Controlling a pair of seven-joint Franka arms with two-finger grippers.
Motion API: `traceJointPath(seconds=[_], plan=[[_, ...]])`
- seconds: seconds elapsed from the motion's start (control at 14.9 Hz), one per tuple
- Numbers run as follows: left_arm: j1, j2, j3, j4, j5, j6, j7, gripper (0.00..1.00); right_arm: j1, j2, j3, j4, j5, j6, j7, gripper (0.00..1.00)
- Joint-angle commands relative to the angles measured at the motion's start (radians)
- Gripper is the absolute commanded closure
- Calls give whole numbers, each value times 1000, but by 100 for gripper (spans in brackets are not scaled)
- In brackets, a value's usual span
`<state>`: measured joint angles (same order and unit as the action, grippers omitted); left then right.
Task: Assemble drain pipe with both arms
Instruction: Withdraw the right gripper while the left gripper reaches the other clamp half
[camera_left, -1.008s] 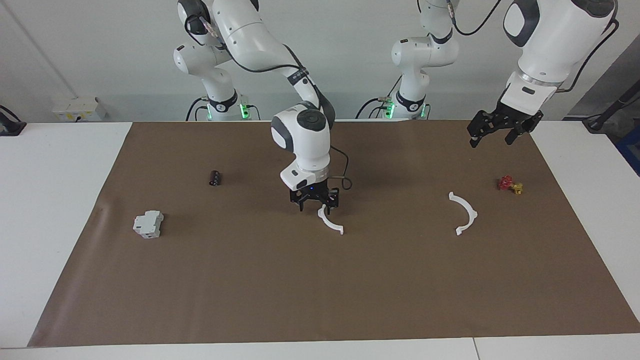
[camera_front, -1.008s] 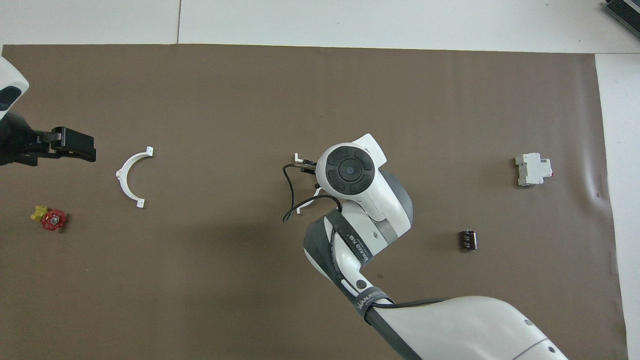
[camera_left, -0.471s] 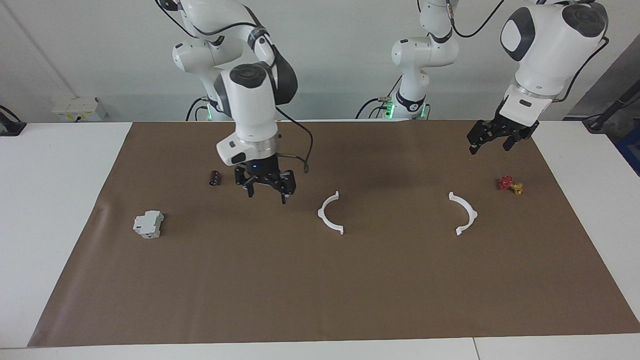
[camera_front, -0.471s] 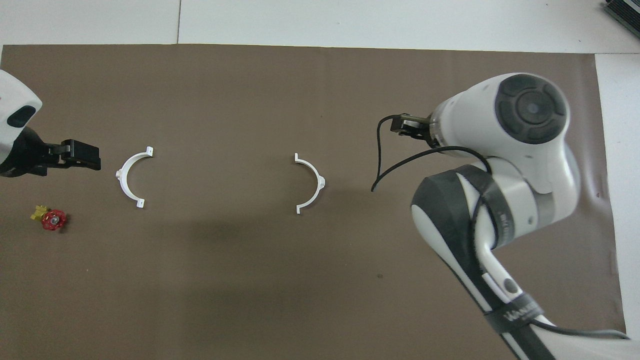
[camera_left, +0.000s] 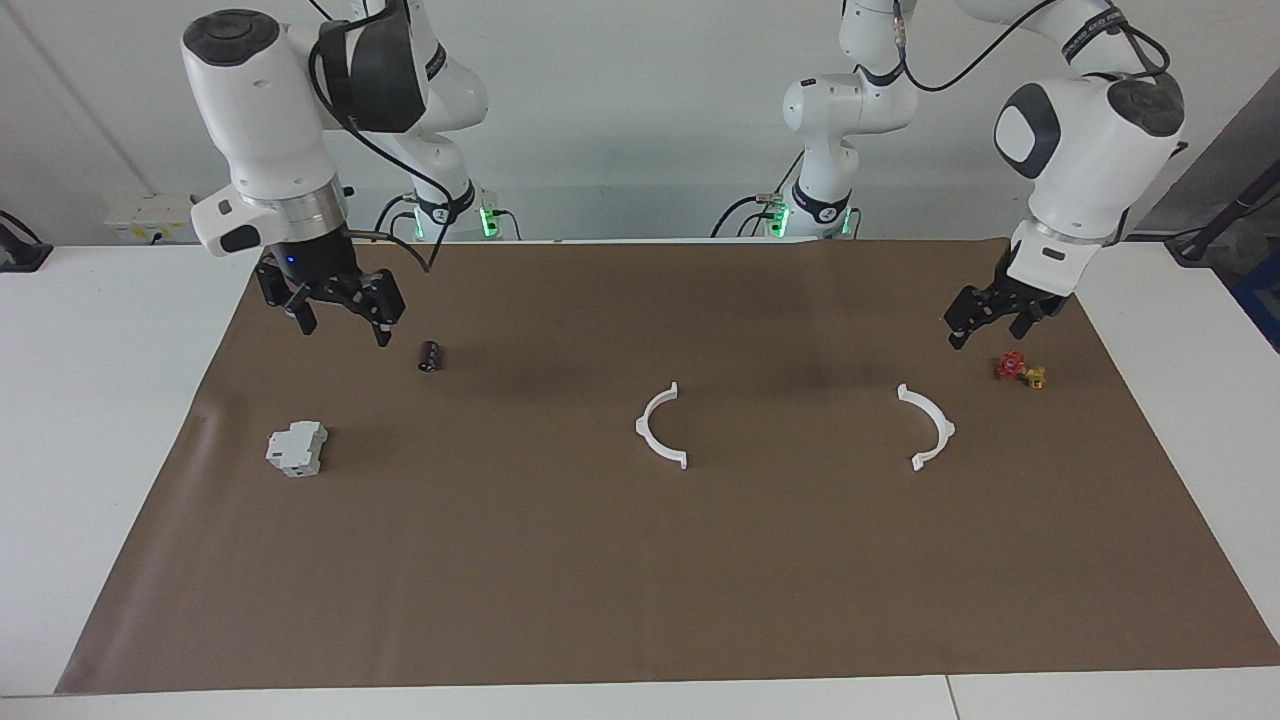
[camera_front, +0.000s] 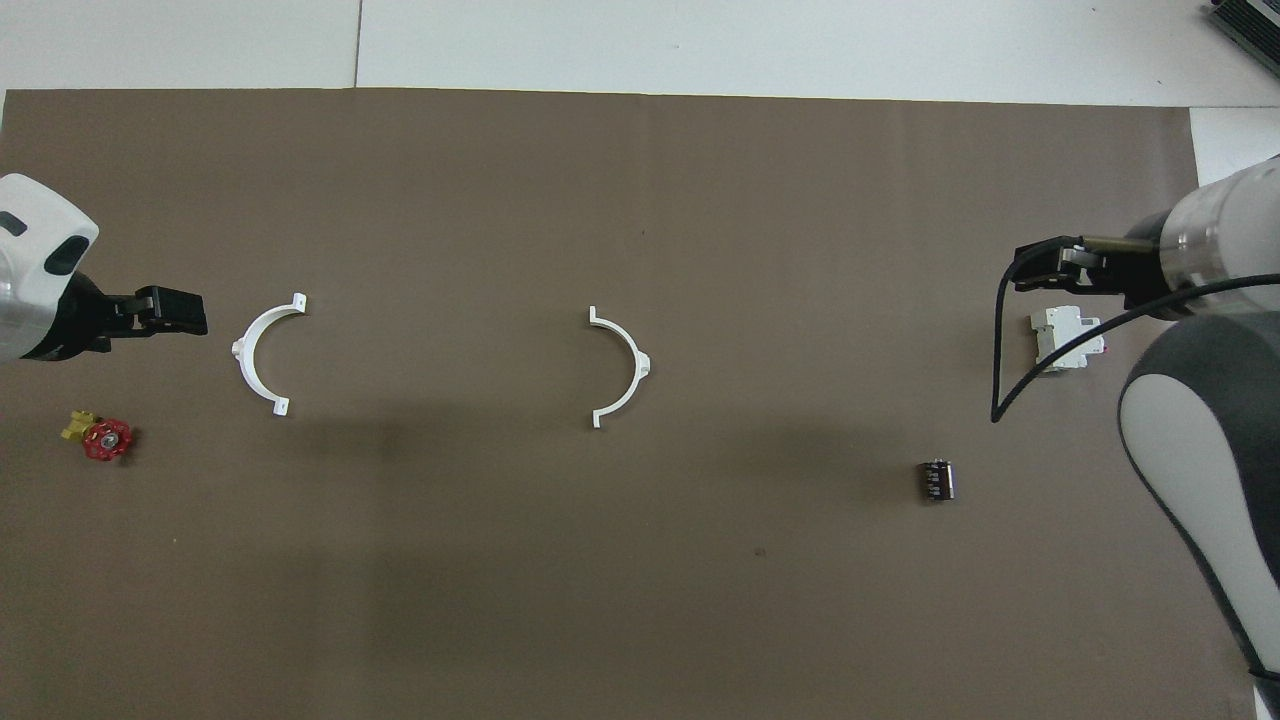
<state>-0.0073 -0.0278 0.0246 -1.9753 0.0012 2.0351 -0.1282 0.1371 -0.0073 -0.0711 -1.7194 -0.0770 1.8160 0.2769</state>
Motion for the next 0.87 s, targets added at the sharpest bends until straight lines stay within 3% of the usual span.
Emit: traceJointPath(seconds=[0.0, 0.27, 0.47, 0.67, 0.81], plan=[[1, -9, 0, -132, -14, 173, -140, 0, -36, -8, 13, 56, 11, -133, -62, 0], [3, 6, 38, -217, -14, 260, -177, 0, -119, -34, 11, 20, 98, -184, -146, 0], [3, 9, 46, -261, -14, 305, -263, 0, -102, -31, 17, 23, 95, -126, -153, 0], [-10, 28, 46, -338, -14, 448, -336, 0, -102, -31, 19, 23, 95, -129, -151, 0], [-16, 46, 46, -341, -14, 470, -393, 0, -102, -33, 19, 21, 95, -130, -150, 0]])
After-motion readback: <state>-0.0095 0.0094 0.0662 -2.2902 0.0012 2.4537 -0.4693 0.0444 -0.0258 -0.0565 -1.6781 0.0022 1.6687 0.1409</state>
